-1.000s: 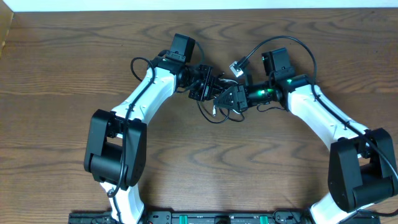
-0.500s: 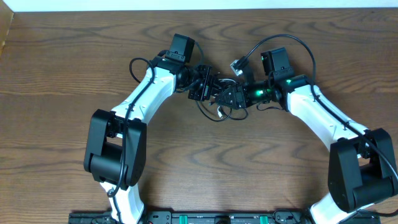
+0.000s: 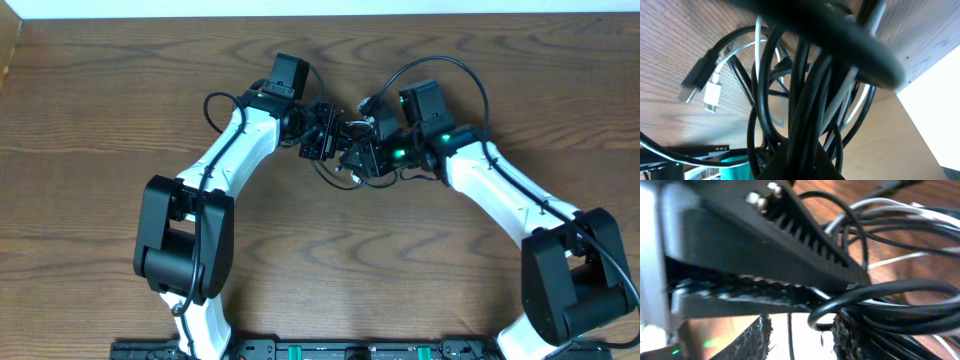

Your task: Untangle cables

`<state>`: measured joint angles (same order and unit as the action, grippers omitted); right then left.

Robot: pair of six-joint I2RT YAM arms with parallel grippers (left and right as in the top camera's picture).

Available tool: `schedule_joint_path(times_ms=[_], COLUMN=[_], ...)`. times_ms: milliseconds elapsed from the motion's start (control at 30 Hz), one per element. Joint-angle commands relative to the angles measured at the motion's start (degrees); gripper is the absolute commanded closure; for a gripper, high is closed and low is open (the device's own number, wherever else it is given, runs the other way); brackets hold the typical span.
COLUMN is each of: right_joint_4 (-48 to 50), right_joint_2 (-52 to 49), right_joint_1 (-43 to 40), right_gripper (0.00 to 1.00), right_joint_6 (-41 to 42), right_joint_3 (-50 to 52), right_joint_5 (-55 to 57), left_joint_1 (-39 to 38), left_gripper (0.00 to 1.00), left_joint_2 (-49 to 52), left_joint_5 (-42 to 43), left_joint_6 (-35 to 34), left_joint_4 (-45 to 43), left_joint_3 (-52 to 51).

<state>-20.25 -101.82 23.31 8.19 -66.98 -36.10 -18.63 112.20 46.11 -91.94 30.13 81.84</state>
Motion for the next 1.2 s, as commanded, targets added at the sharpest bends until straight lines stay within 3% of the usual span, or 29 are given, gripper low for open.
schedule_joint_path(times_ms=[0,233,367,600,867,1067,1167], right_joint_4=[1.0,4.2,5.5,8.1,12.5,16.9,13.8], right_joint_2=[1.2,1.2,1.2,4.0,5.9,5.9,5.9], right_joint_1=[0.4,0.6,0.3,-6.2,-15.1,-16.1,-15.7], right_gripper=[0.63,0.71,0.99,0.99,0.99,0.99,0.99], right_joint_6=[0.1,0.1,1.0,2.7,14.5,17.1,16.6], right_joint_3=[-0.3,-0.3,-0.3,-0.3,-0.3,-0.3,-0.3], right_joint_5=[11.1,12.6,12.1,-6.5,-26.9,-29.9,-22.4], left_joint_1=[-0.6,-0.6,-0.6,-0.6,-0.7,-1.8,-2.7], left_gripper=[0.93,0.92,0.92,0.92,0.92,0.92,0.92], left_joint_2=[0.4,0.4,0.4,0.4,0.4,0.4,0.4], left_joint_5=[3.6,4.0,4.0,2.4,0.0,-1.5,-2.3], left_joint_6=[-0.3,-0.3,-0.3,0.0,1.4,5.1,6.9], left_joint_4=[0.7,0.7,0.7,0.7,0.7,0.7,0.7], left_joint_3=[0.1,0.1,0.1,0.1,0.1,0.1,0.1])
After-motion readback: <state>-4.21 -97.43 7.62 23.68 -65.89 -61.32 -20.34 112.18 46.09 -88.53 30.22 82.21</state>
